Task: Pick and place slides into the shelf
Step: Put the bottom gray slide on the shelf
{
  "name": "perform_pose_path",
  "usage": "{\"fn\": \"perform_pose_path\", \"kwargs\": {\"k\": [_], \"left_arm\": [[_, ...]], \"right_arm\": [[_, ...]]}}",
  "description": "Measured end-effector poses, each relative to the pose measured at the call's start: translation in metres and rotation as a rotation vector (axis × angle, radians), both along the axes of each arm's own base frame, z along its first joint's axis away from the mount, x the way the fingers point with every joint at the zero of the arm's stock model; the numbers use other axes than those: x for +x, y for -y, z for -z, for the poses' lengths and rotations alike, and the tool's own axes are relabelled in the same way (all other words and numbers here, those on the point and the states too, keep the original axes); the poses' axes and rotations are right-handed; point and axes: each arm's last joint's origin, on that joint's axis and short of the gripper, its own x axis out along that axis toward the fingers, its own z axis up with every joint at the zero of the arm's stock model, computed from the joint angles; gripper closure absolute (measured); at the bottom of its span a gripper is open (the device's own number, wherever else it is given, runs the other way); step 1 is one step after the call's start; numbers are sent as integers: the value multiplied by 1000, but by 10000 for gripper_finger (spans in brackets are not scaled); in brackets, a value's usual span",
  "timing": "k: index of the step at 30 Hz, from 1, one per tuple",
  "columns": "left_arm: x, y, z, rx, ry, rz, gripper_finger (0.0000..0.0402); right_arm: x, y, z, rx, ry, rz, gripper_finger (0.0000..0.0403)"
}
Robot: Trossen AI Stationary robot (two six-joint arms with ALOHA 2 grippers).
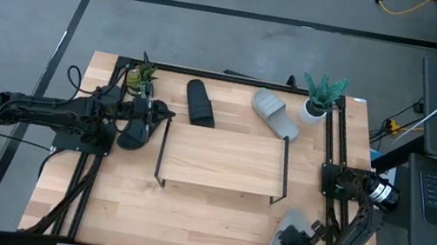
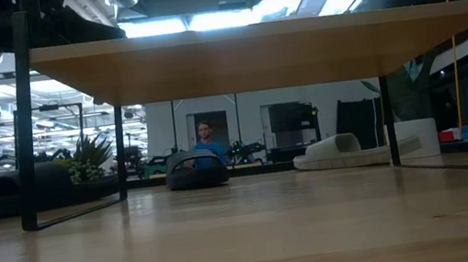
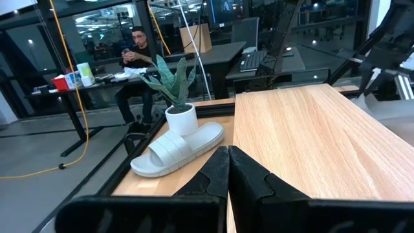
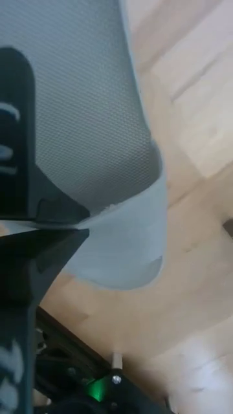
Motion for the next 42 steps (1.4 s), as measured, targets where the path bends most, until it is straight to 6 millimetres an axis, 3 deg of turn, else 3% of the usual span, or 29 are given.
{"fn": "perform_pose_path", "kwargs": {"k": [11,20,32,42], "left_arm": [[0,0,0,0,0,0,401],[0,0,0,-35,7,-1,401],[0,0,0,-58,12,-2,401],[0,0,0,-58,12,-2,401]], "right_arm": [[9,-10,-20,21,133,-85,391],[19,-18,-44,-39,272,-304,391],[33,-17,-62,-300,366,-625,391],[48,-6,-68,-577,392,-759,391]]}}
